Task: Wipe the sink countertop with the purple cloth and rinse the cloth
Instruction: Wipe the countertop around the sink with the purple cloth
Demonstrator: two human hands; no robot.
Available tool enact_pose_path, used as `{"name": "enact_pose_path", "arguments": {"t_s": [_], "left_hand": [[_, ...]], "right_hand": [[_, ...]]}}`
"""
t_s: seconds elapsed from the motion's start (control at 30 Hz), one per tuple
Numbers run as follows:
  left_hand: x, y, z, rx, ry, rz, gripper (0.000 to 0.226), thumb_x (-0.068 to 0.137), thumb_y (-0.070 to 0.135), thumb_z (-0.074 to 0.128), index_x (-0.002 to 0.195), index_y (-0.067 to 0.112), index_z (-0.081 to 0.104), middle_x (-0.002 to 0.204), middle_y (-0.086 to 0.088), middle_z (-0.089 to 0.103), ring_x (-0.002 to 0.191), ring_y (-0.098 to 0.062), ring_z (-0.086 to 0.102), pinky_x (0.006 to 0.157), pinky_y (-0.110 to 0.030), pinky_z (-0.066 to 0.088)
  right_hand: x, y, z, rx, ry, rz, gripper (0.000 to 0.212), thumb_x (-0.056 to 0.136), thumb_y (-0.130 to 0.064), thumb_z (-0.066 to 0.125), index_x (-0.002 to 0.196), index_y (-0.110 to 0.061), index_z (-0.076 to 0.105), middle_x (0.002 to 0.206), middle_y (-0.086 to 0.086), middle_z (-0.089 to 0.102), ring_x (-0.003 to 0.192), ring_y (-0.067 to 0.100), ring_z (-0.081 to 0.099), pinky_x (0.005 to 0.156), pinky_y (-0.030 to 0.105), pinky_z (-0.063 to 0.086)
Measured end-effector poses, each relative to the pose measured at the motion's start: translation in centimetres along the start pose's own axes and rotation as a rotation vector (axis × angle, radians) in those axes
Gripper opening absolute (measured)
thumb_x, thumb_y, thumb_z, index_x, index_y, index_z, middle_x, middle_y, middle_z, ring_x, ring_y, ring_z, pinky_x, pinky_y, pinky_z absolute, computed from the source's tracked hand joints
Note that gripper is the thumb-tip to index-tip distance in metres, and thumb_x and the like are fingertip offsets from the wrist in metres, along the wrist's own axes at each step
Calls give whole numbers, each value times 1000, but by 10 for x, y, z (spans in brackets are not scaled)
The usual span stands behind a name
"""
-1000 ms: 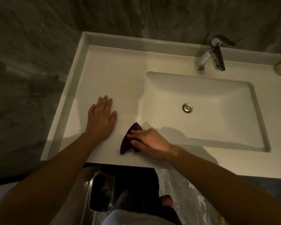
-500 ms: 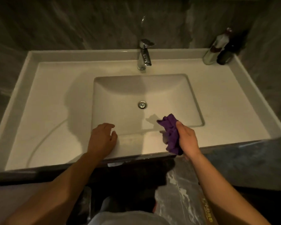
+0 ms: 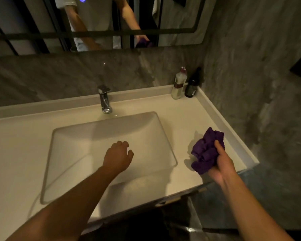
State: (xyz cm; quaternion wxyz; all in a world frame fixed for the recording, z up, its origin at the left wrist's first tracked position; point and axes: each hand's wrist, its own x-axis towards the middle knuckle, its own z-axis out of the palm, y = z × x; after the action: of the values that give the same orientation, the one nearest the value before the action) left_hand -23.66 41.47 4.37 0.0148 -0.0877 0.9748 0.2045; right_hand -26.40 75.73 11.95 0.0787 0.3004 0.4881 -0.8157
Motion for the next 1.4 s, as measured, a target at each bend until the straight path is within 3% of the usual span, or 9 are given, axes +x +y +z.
{"name": "enact_pose_path", "arguments": {"t_s": [0.13,0.27,0.4,0.5,0.7,0.83,1.0,1.17,1.4], "left_hand": [[76,-16,-8,43,80,-32,57,97,43,50,136,3,57,138,-23,60,125,-42,57,100,-51,47],[138,-58,-17,-21,183,-226,52,90,48,50,112,2,60,118,-24,60,109,-44,60,95,-51,51],[179,-106,-26,-74,256,-288,37,85,26,71,110,1,58,106,-24,61,97,-46,64,83,-54,57],[204,-141,-28,112,158,-225,52,83,30,63,127,3,55,124,-21,57,111,-43,60,95,-54,51],[209,-190,-22,197,302,-181,53,99,29,40,145,5,51,152,-18,52,146,-31,43,119,-49,31],[209,-198,-18,281,251,-169,56,104,31,36,153,6,40,159,-17,45,151,-30,36,123,-50,28],[213,-197,-19,276,217,-208,58,102,32,38,154,8,38,159,-16,43,152,-29,35,125,-50,26],[212,-198,-22,290,192,-206,58,103,34,35,155,9,37,161,-15,41,153,-27,33,125,-49,25],[211,-196,-21,293,202,-188,57,103,33,35,154,8,38,160,-17,42,152,-29,35,125,-50,27]], "right_hand": [[52,-19,38,-224,52,-49,47,102,-53,52,130,-18,67,101,11,65,92,26,60,89,44,49],[104,-28,100,-522,144,-118,36,105,-52,46,105,-21,65,89,6,66,84,26,62,69,38,52],[159,-19,172,-765,111,-229,40,107,-51,41,119,-18,61,87,6,65,77,26,64,68,40,57],[191,9,230,-952,-39,-346,45,107,-52,41,121,-15,64,90,14,73,69,26,69,62,38,60],[204,111,333,-1291,-480,-560,53,100,-65,31,138,-36,54,122,6,71,113,32,67,102,51,49],[184,186,365,-1723,-610,-734,58,105,-51,33,160,-33,28,172,3,21,160,28,7,125,55,12],[182,214,363,-2043,-467,-793,106,90,-55,62,165,-11,2,173,19,-2,159,43,-5,126,63,7],[196,198,357,-2003,-518,-880,79,99,-58,14,165,-13,12,174,16,9,160,36,4,127,56,10],[236,151,319,-2019,-346,-919,75,104,-59,16,163,-14,22,171,15,24,159,34,16,127,52,16]]}}
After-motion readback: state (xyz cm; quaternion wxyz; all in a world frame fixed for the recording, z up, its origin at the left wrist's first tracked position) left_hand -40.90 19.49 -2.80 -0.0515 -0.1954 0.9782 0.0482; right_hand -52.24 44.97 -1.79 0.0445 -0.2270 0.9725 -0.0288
